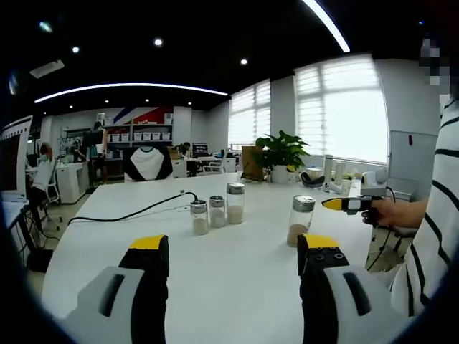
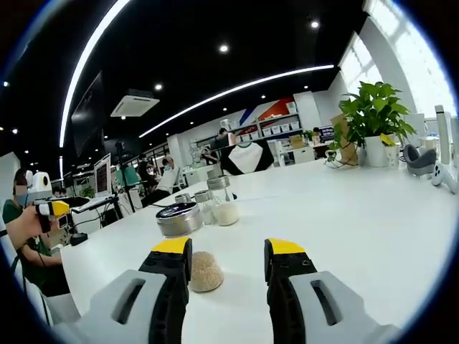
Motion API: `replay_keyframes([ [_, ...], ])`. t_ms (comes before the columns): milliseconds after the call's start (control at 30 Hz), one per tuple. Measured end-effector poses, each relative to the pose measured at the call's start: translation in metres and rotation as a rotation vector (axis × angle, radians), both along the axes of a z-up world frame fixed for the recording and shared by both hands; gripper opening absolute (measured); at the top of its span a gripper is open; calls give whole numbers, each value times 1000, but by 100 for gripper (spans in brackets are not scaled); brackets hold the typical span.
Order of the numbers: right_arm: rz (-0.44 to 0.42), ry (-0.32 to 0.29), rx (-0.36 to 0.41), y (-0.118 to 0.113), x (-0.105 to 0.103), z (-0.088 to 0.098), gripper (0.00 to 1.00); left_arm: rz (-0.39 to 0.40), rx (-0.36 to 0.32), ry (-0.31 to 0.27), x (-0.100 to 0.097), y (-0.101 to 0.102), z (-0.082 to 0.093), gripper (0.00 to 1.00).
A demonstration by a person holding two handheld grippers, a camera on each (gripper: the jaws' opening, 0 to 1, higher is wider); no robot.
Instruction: Rotate the seasoning bottle until the label or dispensing opening points toward the visible target arrow and the bottle remains upright within the marked orientation range
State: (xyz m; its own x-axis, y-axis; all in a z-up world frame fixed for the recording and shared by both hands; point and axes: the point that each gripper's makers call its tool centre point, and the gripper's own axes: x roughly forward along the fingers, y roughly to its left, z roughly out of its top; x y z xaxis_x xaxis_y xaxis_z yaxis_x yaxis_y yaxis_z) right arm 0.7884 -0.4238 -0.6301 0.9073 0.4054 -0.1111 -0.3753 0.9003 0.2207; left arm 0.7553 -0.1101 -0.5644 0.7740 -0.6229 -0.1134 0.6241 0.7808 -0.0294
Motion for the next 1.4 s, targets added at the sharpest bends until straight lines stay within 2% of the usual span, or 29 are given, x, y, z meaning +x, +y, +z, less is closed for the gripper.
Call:
replay_keyframes([
  [67, 2, -5, -1, 1, -1, 2, 39, 2, -2, -6, 1, -2, 1, 81],
  [267, 15, -9, -10, 4, -6, 1, 39, -15, -20, 2, 9, -8, 3, 78],
  [300, 18, -9, -13, 4, -6, 0, 39, -23, -24, -6, 10, -10, 5, 75],
  [333, 20, -9, -17, 4, -7, 0, 39, -21, -82, -28, 12, -12, 14, 69],
  [367, 22, -9, -23, 4, -8, -1, 39, -55, -152, -57, 11, -18, 26, 66],
  [400, 23, -9, -23, 4, -8, -1, 39, -57, -173, -53, 11, -19, 30, 65],
  [467, 28, -9, -24, 2, -6, -2, 39, -37, -132, -86, 16, -19, 34, 63],
  [533, 30, -12, -21, 3, -6, -1, 39, -26, -104, -98, 19, -20, 33, 50],
  [600, 33, -18, -14, 3, -7, 1, 39, -40, -108, -93, 23, -23, 29, 39],
  [667, 35, -24, -7, 3, -7, 3, 39, -44, -154, -76, 27, -25, 29, 30],
  [733, 39, -30, -3, 3, -8, 4, 39, -55, -156, -93, 27, -28, 31, 17],
  [867, 44, -34, 4, 2, -10, 5, 39, -23, -125, -120, 36, -30, 32, 9],
  [1000, 49, -35, 5, 0, -10, 4, 39, -83, -125, -184, 38, -43, 44, 2],
  [1033, 48, -37, 8, 0, -10, 5, 39, -79, -138, -177, 40, -44, 46, 2],
  [1100, 42, -43, 23, -3, -11, 6, 39, -147, -168, -191, 41, -53, 53, 5],
  [1133, 41, -44, 27, -3, -11, 6, 39, -178, -208, -163, 42, -57, 55, 6],
  [1200, 43, -44, 32, -5, -12, 5, 38, -197, -196, -175, 44, -61, 57, 4],
  [1267, 44, -43, 34, -8, -13, 3, 38, -172, -176, -174, 48, -67, 57, 5],
  [1300, 44, -46, 33, -10, -13, 3, 38, -195, -169, -175, 48, -74, 57, 6],
  [1367, 44, -49, 36, -12, -14, 3, 38, -208, -168, -159, 52, -82, 56, 10],
  [1400, 45, -53, 43, -13, -14, 3, 38, -213, -161, -142, 56, -88, 53, 16],
])
